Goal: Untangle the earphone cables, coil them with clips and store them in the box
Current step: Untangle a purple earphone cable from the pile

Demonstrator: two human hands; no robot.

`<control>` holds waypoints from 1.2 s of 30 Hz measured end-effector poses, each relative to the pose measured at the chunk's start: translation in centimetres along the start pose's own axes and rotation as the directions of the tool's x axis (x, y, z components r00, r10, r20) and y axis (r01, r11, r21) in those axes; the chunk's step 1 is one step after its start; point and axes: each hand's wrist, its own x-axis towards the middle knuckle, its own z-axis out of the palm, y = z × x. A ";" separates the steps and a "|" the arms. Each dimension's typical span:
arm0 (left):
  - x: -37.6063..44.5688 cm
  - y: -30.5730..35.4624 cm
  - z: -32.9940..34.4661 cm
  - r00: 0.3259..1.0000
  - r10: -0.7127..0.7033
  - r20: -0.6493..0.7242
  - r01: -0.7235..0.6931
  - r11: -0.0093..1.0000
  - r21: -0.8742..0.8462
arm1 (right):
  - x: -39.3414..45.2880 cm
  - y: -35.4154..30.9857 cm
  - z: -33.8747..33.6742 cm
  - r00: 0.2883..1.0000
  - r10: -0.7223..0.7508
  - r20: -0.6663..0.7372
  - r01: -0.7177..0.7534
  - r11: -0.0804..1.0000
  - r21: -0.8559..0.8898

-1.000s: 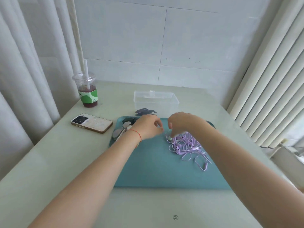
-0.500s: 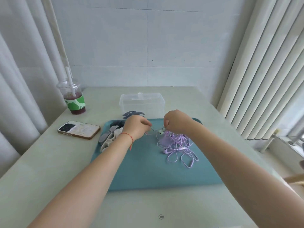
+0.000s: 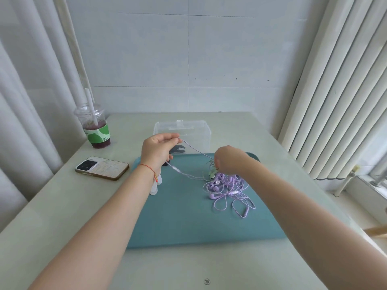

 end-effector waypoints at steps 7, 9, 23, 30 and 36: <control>-0.6 0.5 0.8 0.982 0.018 0.190 -0.029 0.998 0.058 | -0.9 -0.4 -3.3 0.976 -0.078 -0.205 0.132 0.954 0.268; -0.8 1.0 1.2 0.969 0.050 0.240 -0.063 0.997 0.045 | -0.6 -1.1 -3.1 0.956 -0.044 -0.290 0.166 0.898 0.408; 1.6 0.8 0.7 0.988 0.136 -0.080 -0.129 0.988 0.086 | 0.9 3.9 -2.9 0.942 0.212 -0.260 -0.128 0.944 0.304; 1.3 0.9 2.8 0.997 0.073 0.017 -0.074 0.993 0.091 | -0.7 4.8 -6.0 0.949 0.185 -0.255 -0.046 0.883 0.468; 0.6 1.9 4.9 0.962 -0.001 0.275 -0.044 0.987 0.156 | -1.6 4.1 -7.1 0.951 0.152 -0.268 0.048 0.785 0.617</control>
